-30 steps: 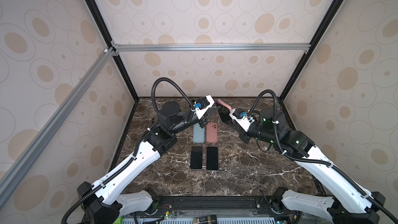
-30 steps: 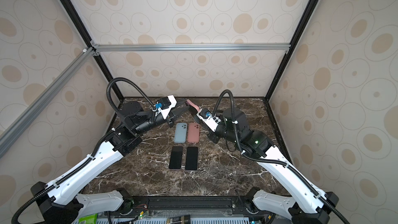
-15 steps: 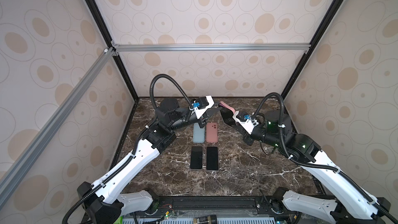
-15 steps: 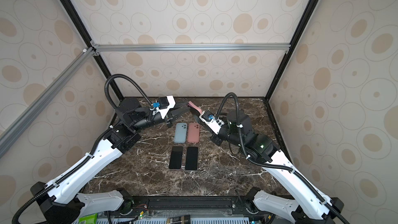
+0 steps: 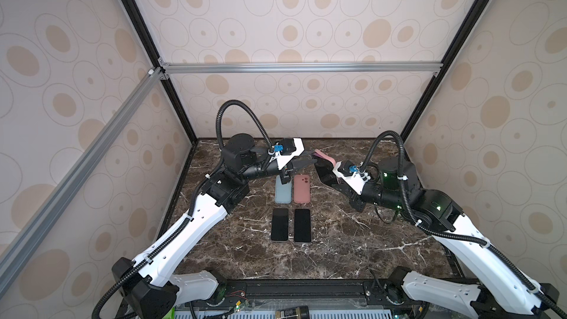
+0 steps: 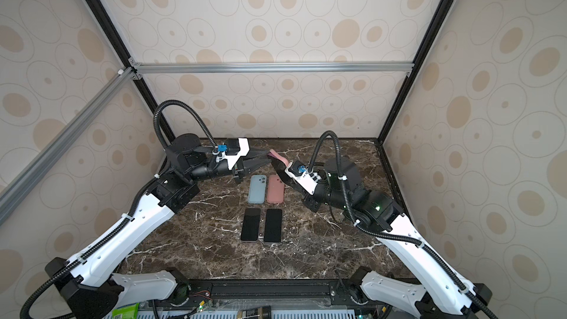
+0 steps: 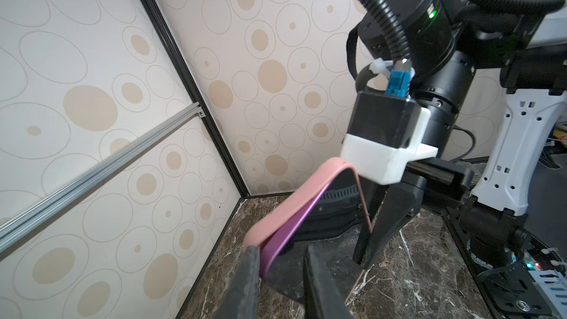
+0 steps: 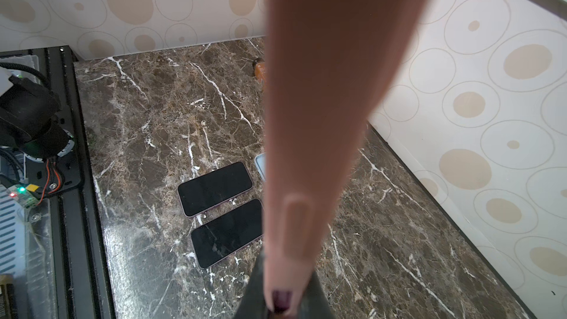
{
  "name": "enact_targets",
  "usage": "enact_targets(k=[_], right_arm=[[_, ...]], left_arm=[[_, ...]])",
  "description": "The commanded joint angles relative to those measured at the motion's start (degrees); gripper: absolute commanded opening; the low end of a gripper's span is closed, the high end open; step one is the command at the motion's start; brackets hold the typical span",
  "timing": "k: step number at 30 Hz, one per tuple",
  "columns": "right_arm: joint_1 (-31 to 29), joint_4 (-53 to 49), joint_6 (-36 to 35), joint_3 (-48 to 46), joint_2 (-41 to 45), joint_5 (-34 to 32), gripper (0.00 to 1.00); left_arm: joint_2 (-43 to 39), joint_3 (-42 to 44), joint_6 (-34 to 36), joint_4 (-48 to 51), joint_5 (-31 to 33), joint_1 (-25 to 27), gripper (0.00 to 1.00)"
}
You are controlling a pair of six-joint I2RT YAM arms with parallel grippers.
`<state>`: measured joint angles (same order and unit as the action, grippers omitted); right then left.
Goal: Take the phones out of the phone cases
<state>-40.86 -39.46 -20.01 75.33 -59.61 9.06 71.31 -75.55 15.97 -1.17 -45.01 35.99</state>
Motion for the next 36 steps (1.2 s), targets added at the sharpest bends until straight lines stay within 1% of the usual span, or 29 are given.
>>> enact_targets(k=[1, 5, 7, 13, 17, 18, 21, 24, 29, 32, 36], right_arm=[[-2.03, 9.79, -4.69, 3.18, -2.78, 11.91, 0.0], [-2.03, 11.06, -4.77, 2.45, -2.1, 12.49, 0.0], [-1.87, 11.26, -4.95, 2.43, -1.49, 12.28, 0.0], [-0.29, 8.75, -4.78, 4.06, -1.96, 15.66, 0.0], [0.71, 10.42, -3.88, 3.32, -1.34, 16.74, 0.0], [1.44, 11.06, -3.36, 3.09, -1.05, 17.64, 0.0], [4.11, 12.34, -1.77, 2.77, -0.21, 21.29, 0.0], [4.93, 12.75, -1.54, 2.74, 0.21, 22.83, 0.0], [5.19, 15.35, -0.8, 1.73, 0.62, 25.48, 0.0], [5.32, 20.06, 1.12, -0.03, 1.28, 27.02, 0.0], [5.44, 27.62, 5.17, -2.45, 1.79, 28.91, 0.0]], left_arm=[[2.9, -0.14, 1.35, 5.2, -11.38, 3.33, 0.26], [2.87, 0.25, 0.96, 4.66, -12.43, 3.26, 0.27], [2.65, 0.7, -0.37, 3.61, -14.3, 2.71, 0.27], [2.59, 1.11, -3.09, 2.05, -20.34, 0.8, 0.27], [2.39, 1.49, -3.43, 2.06, -22.09, 0.08, 0.27], [2.27, 1.86, -4.16, 1.14, -22.69, -0.2, 0.27], [1.6, 3.97, -9.31, -4.94, -25.49, -1.58, 0.27], [0.7, 5.99, -14.12, -11.37, -27.04, -2.52, 0.27], [0.58, 6.16, -15.65, -12.62, -26.97, -2.69, 0.3], [0.67, 6.87, -17.29, -14.44, -26.99, -2.73, 0.3], [1.15, 10.79, -26.37, -26.92, -27.56, -2.75, 0.3]])
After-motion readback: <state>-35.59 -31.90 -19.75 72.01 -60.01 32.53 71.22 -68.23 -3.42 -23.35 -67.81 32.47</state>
